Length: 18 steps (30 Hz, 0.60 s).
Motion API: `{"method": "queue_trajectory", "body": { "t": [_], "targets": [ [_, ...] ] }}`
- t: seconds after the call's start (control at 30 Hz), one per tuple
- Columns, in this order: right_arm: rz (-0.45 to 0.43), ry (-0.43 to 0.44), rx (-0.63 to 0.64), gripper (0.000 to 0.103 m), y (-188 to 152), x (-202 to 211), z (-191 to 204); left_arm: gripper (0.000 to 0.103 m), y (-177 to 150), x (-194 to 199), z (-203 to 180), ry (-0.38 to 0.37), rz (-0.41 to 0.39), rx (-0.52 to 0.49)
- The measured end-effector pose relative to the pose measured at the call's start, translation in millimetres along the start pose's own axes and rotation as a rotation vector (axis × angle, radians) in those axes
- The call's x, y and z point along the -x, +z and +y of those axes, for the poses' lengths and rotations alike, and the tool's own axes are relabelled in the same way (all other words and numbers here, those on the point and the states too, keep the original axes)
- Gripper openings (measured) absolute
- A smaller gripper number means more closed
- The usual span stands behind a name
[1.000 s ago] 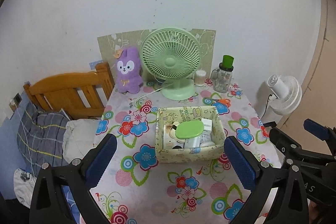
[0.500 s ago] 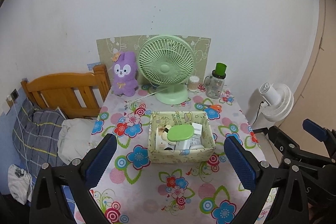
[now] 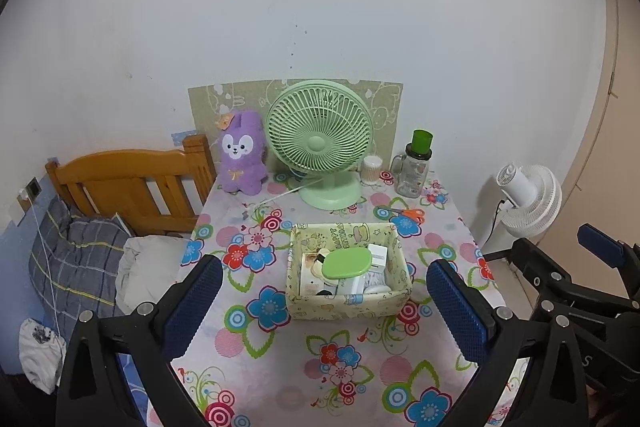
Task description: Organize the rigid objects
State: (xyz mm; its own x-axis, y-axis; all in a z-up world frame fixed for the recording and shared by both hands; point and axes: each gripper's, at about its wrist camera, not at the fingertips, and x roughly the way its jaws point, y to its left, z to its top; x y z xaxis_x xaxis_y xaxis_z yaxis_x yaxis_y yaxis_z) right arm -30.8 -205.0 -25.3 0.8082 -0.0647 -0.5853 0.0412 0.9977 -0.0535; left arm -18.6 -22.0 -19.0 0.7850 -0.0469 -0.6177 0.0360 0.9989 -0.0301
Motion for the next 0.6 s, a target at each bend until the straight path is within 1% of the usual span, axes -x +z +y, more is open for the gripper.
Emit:
{"method": "queue_trajectory", "body": {
  "t": [0.3, 0.6],
  "targets": [
    [0.005, 0.010, -0.012, 0.091, 2.8, -3.0, 0.2, 0.103, 1.7, 3.3, -0.6, -0.004, -0.016, 0.002],
    [-0.013, 0.001, -0.033, 0.091, 4.4, 0.9, -3.1, 0.103, 5.3, 5.0, -2.0, -0.004, -0.024, -0.011]
  ]
}}
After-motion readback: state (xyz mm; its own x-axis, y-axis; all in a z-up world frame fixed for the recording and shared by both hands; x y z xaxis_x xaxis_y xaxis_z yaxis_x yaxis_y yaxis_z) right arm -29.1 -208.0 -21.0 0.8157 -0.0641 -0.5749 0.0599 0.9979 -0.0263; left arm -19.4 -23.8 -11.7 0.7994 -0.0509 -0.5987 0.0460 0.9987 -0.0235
